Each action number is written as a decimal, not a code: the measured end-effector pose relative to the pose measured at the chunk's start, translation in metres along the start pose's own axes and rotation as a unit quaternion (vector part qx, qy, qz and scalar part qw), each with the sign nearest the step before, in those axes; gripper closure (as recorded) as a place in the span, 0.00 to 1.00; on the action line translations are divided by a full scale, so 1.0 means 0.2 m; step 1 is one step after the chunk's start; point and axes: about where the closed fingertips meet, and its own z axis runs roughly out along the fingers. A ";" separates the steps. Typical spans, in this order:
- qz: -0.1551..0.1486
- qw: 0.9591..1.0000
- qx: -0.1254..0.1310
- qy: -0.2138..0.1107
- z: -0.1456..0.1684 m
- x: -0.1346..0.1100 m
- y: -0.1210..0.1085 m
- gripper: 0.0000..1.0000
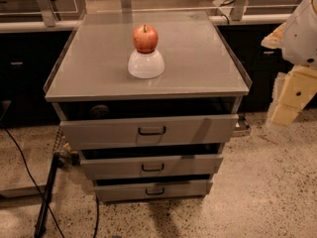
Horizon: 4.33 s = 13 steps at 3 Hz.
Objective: Open middle drawer
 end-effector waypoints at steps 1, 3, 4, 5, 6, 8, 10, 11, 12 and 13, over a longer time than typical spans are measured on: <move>0.000 1.000 0.000 0.000 0.00 0.00 0.00 0.00; 0.011 1.000 -0.007 -0.029 0.27 -0.01 0.14 0.00; 0.011 0.999 -0.021 -0.048 0.51 -0.05 0.28 0.00; 0.010 0.997 -0.055 -0.055 0.88 -0.10 0.44 0.00; 0.011 0.997 -0.055 -0.055 0.88 -0.10 0.44 0.00; 0.029 0.995 -0.077 -0.058 1.21 -0.03 0.57 0.00; 0.030 0.986 -0.115 -0.117 1.87 -0.04 0.79 0.00; 0.030 0.986 -0.115 -0.117 1.88 -0.04 0.79 0.00; 0.034 0.985 -0.114 -0.127 1.97 -0.03 0.80 0.00; 0.030 0.985 -0.091 -0.147 2.12 -0.01 0.78 0.00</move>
Offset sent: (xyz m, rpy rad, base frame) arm -0.0056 0.0107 -0.0537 0.0521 0.0063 -0.0187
